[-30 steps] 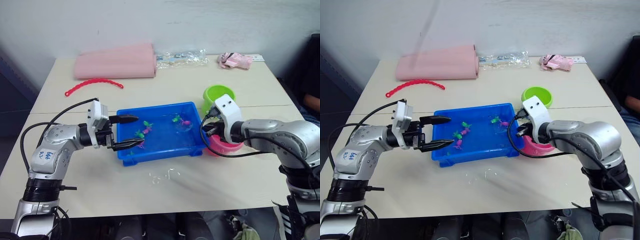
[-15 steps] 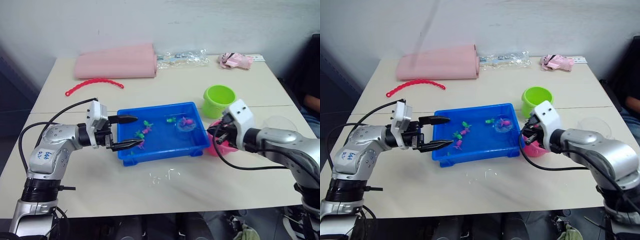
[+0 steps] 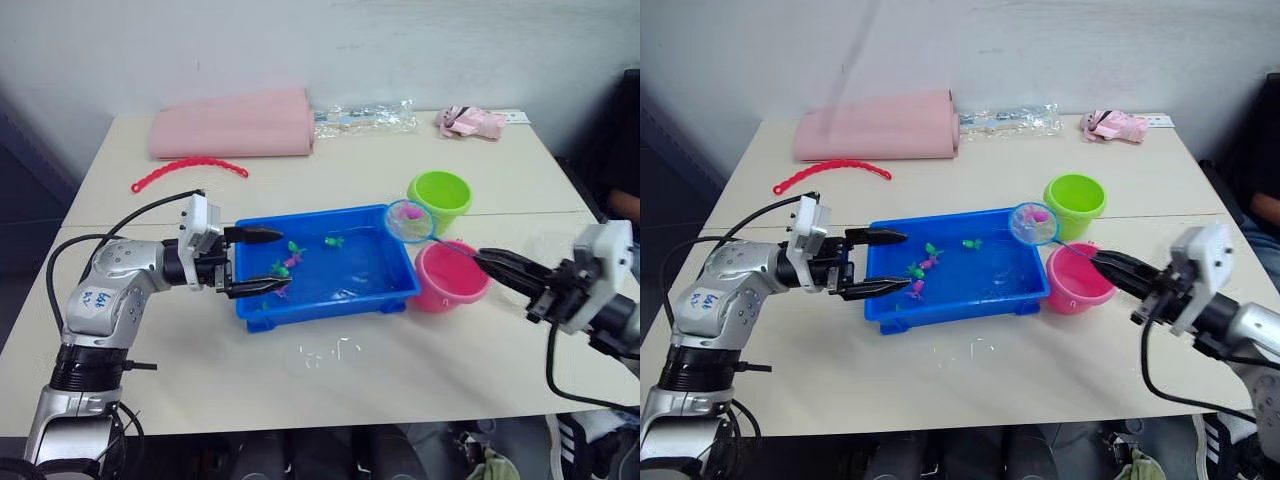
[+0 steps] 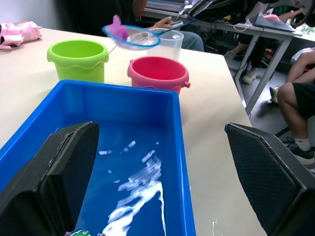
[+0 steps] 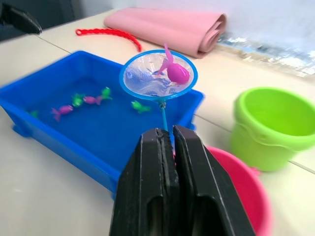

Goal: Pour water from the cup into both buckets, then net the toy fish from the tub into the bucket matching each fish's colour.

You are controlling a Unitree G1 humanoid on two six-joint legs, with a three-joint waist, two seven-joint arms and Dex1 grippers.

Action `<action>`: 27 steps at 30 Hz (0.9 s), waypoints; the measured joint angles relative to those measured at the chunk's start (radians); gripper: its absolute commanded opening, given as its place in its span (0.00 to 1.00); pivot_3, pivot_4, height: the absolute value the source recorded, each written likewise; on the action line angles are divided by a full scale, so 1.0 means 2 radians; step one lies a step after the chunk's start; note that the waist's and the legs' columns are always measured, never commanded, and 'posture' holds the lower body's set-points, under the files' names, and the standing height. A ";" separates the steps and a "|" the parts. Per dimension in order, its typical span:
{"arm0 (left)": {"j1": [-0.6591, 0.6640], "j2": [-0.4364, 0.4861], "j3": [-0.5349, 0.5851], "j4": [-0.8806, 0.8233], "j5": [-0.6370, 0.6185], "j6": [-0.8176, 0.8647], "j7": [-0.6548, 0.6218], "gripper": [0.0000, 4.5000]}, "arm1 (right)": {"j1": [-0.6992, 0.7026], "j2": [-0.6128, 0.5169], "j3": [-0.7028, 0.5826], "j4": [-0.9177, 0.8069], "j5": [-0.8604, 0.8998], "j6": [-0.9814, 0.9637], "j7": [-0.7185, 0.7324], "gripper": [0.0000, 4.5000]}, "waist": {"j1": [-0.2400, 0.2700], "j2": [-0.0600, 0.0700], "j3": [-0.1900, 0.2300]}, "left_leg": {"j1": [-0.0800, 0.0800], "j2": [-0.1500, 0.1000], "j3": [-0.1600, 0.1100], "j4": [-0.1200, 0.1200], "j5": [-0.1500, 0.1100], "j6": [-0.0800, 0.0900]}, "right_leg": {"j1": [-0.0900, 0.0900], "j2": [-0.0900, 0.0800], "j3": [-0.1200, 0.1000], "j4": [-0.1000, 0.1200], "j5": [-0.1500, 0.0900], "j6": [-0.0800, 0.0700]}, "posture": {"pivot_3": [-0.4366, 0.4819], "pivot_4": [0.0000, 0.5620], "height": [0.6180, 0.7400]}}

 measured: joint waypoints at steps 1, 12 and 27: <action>-0.003 -0.004 -0.003 0.000 0.000 0.000 -0.002 0.99 | 0.015 0.000 -0.007 0.006 -0.017 -0.028 0.014 0.00 | 0.000 0.000 0.000 | 0.000 0.000 0.000 0.000 0.000 0.000 | 0.000 0.000 0.000 0.000 0.000 0.000 | 0.48 0.27 1.00; -0.021 -0.027 -0.021 0.000 0.000 0.002 -0.009 0.99 | 0.058 0.012 -0.018 0.181 -0.227 -0.384 0.048 0.00 | -0.002 0.000 0.000 | 0.001 -0.001 0.001 0.000 0.001 -0.001 | 0.000 0.001 0.001 0.001 0.000 0.000 | 0.48 0.27 1.00; -0.021 -0.027 -0.018 0.006 0.003 -0.005 -0.003 0.99 | 0.027 -0.052 -0.002 0.322 -0.506 -0.751 -0.099 0.00 | -0.003 0.000 0.000 | 0.002 0.000 0.001 0.001 0.001 -0.002 | 0.000 0.001 0.003 0.002 0.000 0.000 | 0.48 0.27 1.00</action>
